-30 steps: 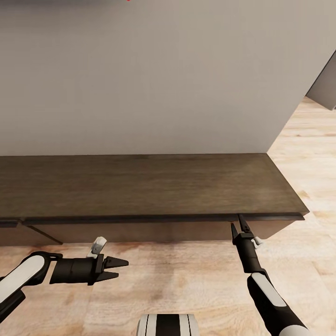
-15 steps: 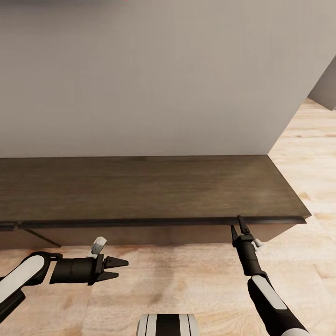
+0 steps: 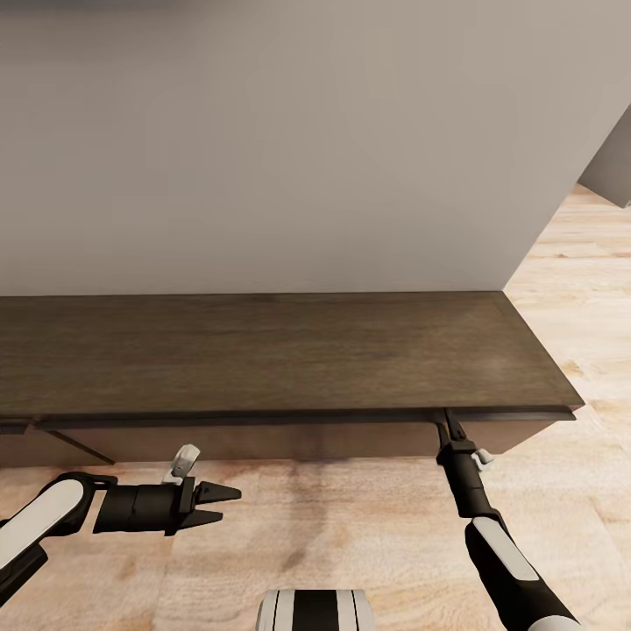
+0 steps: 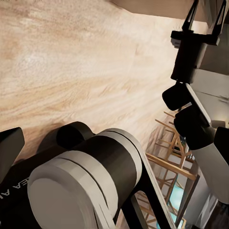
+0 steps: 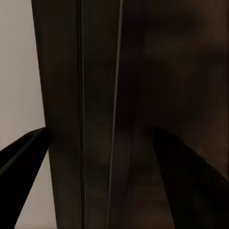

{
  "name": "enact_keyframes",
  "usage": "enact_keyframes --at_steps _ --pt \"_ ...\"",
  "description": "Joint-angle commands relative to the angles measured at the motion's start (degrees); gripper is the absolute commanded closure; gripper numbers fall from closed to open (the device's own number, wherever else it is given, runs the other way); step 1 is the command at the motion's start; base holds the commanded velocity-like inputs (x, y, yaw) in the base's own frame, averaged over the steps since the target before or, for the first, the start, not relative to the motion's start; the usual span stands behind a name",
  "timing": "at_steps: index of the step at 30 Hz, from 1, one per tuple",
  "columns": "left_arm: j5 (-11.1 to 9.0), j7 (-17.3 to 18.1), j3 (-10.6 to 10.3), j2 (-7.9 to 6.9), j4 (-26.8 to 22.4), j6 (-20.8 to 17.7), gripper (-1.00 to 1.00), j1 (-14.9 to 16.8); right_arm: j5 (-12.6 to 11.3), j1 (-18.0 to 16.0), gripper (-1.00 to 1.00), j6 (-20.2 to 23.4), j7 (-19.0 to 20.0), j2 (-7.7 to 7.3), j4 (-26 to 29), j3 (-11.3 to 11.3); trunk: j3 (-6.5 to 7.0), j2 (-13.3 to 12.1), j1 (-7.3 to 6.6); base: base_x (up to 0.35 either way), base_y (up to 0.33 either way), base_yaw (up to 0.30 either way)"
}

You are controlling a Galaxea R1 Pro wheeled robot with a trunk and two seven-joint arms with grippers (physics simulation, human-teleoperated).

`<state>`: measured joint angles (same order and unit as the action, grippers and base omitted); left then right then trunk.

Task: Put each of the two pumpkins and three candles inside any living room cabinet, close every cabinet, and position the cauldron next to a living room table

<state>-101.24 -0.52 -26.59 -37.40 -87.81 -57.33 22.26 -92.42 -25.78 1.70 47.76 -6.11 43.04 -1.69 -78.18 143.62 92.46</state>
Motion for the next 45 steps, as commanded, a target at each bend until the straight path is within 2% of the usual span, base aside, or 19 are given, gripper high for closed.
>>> enact_keyframes --at_steps 1,45 --pt "-0.16 -0.05 -0.08 -0.04 0.01 -0.04 -1.00 0.07 -0.65 -0.70 1.00 0.24 0.16 -0.04 -0.06 -0.17 -0.03 0.02 -0.01 0.000 0.000 0.000" --pt "-0.18 -0.09 -0.22 -0.04 0.01 0.00 -1.00 0.07 -0.65 -0.69 1.00 0.24 0.14 -0.04 -0.06 -0.17 -0.03 0.02 -0.01 -0.020 0.000 0.000"
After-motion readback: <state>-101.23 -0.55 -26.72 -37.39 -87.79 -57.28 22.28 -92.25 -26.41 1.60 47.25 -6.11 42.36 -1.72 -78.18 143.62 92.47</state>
